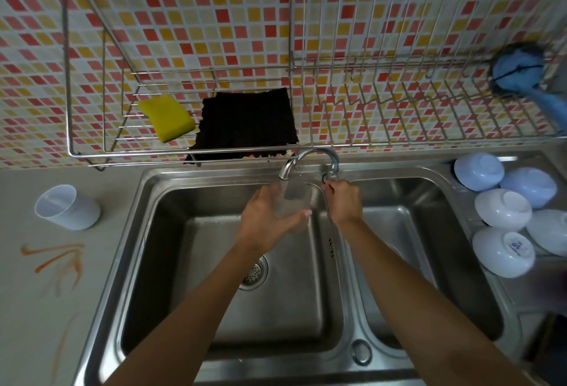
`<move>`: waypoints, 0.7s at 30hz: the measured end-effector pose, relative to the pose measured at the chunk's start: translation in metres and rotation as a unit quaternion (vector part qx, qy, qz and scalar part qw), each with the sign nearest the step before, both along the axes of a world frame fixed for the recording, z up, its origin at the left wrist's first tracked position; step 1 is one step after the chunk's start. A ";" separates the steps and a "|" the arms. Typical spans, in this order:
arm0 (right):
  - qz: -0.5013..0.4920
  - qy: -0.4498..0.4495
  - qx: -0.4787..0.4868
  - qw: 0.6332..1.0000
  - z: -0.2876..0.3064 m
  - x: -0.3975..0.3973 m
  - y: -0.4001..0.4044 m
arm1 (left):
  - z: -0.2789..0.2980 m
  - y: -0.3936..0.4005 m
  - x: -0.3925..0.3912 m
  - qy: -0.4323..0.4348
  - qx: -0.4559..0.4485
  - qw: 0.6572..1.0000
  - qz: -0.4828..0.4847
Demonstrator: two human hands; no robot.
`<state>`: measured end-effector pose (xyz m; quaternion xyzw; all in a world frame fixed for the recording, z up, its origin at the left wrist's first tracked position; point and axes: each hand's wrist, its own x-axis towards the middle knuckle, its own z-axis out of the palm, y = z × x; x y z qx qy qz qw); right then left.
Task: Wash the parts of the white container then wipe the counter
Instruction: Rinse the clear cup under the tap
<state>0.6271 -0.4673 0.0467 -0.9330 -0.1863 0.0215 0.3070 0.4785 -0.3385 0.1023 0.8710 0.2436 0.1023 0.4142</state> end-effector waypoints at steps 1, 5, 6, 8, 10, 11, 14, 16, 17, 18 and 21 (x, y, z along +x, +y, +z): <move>0.000 -0.001 -0.001 1.000 0.001 -0.001 0.000 | -0.001 0.002 -0.001 -0.006 0.002 1.000 0.012; 0.001 -0.009 0.007 1.000 0.001 -0.002 0.000 | -0.003 0.014 -0.011 -0.015 0.048 0.997 0.061; 0.001 -0.009 0.010 1.000 0.001 -0.002 0.000 | -0.004 0.017 -0.014 -0.015 0.057 0.995 0.080; 0.000 -0.008 0.012 1.000 0.001 -0.003 0.000 | -0.005 0.020 -0.016 -0.007 0.069 0.993 0.095; -0.004 -0.005 0.013 1.000 0.002 -0.003 0.001 | -0.005 0.018 -0.016 0.009 0.073 0.994 0.075; -0.006 -0.003 0.013 1.000 0.003 -0.003 0.002 | -0.005 0.015 -0.015 0.020 0.077 0.995 0.061; -0.008 0.004 0.007 1.000 0.002 -0.002 0.002 | 0.001 0.008 -0.011 0.022 0.082 0.995 0.050; -0.009 0.010 0.002 1.000 0.000 -0.001 0.002 | 0.005 0.007 -0.005 0.006 0.083 0.995 0.058; -0.010 0.013 0.001 1.000 0.000 -0.001 0.002 | 0.006 0.007 -0.002 0.003 0.089 0.995 0.052; -0.011 0.014 0.002 1.000 0.000 -0.001 0.002 | 0.006 0.008 -0.001 0.000 0.098 0.994 0.041; -0.011 0.009 0.008 1.000 -0.001 -0.001 0.002 | 0.005 0.014 -0.003 -0.016 0.124 0.991 0.047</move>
